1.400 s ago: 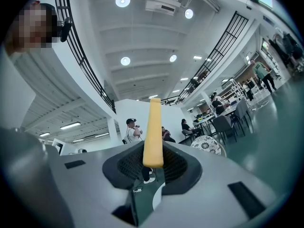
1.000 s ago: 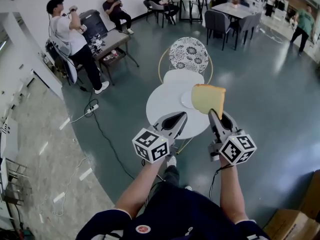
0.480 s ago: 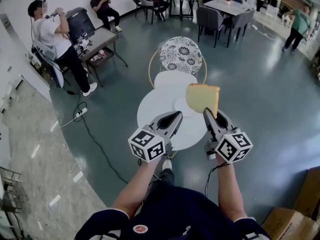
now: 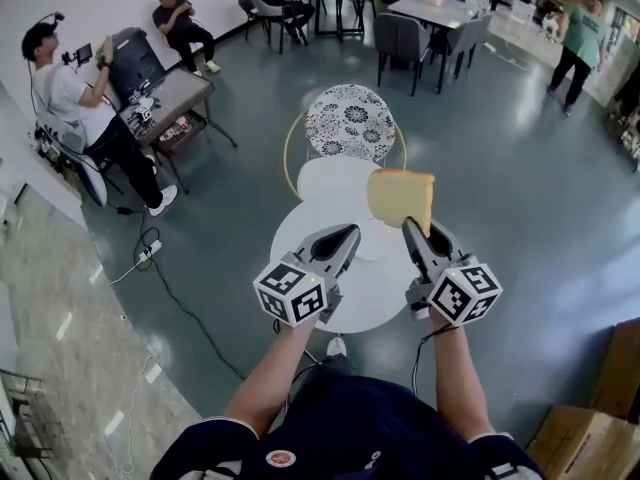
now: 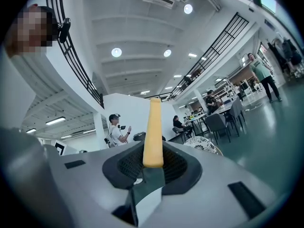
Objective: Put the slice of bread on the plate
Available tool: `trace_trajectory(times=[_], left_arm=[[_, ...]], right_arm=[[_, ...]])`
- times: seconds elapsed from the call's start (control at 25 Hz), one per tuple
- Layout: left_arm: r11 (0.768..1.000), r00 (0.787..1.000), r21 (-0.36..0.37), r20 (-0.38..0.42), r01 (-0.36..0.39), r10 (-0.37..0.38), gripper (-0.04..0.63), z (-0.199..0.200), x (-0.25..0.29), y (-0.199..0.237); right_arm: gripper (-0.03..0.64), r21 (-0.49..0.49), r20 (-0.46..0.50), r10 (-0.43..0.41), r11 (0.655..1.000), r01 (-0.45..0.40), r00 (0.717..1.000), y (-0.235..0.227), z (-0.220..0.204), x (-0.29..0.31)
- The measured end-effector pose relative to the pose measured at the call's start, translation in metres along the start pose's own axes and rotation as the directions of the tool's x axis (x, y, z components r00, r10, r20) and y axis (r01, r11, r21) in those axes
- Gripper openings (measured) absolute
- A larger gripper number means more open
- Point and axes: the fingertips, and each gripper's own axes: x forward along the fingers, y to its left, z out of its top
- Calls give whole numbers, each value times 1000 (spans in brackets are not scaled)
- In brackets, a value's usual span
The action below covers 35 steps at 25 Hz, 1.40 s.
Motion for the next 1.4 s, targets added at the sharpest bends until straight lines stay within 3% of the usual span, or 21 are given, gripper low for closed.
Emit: trace_trajectory(times=[0.6, 0.88, 1.4], left_arm=[[998, 998, -38, -34, 44, -45, 6, 8, 6, 83], [997, 998, -59, -39, 53, -55, 6, 2, 23, 85], [1000, 1000, -16, -23, -15, 14, 6, 9, 47, 72]], right_arm=[[86, 1, -46, -96, 995, 96, 994, -8, -14, 71], [86, 8, -67, -114, 993, 115, 991, -25, -14, 73], [86, 34, -50, -34, 999, 36, 998, -51, 0, 75]])
